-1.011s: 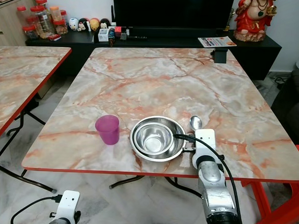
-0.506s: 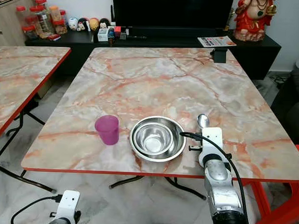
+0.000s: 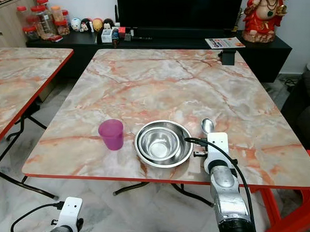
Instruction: Setting the table
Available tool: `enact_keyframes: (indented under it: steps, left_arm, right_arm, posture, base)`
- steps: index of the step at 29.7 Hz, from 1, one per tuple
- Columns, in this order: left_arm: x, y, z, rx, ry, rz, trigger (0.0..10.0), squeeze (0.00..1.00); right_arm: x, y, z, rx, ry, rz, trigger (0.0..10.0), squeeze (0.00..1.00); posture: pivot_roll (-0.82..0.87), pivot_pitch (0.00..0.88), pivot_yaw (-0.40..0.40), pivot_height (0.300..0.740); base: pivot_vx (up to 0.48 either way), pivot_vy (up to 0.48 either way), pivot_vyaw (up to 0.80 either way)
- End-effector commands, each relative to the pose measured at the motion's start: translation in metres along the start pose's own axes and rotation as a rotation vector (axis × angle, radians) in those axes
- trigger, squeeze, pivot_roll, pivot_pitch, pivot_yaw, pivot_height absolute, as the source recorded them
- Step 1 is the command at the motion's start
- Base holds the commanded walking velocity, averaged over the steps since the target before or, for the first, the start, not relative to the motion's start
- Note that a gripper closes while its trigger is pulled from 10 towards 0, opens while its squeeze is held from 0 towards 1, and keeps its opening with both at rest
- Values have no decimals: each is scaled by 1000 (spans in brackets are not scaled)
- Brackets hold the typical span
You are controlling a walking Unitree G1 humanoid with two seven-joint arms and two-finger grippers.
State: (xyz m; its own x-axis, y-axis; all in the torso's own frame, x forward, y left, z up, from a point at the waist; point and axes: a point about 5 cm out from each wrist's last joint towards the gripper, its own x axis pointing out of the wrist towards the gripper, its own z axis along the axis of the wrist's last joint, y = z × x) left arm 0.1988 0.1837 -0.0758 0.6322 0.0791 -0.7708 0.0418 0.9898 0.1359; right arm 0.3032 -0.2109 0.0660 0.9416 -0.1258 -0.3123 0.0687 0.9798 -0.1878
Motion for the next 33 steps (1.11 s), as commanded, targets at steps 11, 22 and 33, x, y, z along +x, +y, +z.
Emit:
enact_keyframes:
  steps: [11,22,33]
  left_arm:
    - [0,3,1,28,6,7,10000,0]
    - [1,3,2,30,3,7,10000,0]
    - [1,3,3,30,2,8,10000,0]
  right_arm:
    - [1,5,0,12,-6,31,10000,1000]
    - [2,5,1,-1,-4,19,10000,0]
    - [2,1,7,24,-52,-18,10000,0]
  posture:
    - [-76,0,53,740]
    - [-76,0,54,740]
    - [-77,0,58,740]
  base:
    - [0,0,0]
    - [0,0,0]
    - [0,0,0]
